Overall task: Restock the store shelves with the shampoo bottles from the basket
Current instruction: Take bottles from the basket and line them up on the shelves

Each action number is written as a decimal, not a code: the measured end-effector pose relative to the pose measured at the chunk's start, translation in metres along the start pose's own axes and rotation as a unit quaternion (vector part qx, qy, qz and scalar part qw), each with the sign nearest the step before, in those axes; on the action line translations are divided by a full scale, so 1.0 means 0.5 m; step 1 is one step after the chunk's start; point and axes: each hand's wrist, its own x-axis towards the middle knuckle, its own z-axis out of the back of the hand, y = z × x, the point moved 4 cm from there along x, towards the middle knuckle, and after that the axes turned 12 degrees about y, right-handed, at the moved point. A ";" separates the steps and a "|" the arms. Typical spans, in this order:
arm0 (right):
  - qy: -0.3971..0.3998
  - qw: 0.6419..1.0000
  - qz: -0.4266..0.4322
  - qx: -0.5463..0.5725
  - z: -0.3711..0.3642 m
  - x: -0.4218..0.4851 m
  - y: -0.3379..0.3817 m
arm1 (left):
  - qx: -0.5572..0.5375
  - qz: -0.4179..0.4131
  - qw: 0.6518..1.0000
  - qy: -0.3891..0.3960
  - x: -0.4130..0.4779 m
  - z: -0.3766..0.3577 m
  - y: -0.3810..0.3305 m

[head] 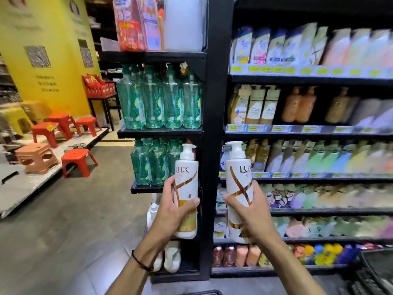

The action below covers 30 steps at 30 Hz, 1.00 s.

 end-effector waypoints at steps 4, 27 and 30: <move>-0.009 0.999 0.038 0.031 0.059 0.018 0.045 | 0.013 -0.031 0.999 -0.003 0.030 -0.060 -0.038; -0.028 0.993 0.100 0.049 0.749 0.161 -0.042 | 0.079 -0.092 0.991 -0.052 0.380 -0.677 -0.028; -0.021 0.993 0.097 0.065 0.779 0.195 -0.061 | 0.093 -0.083 0.991 -0.043 0.417 -0.709 -0.031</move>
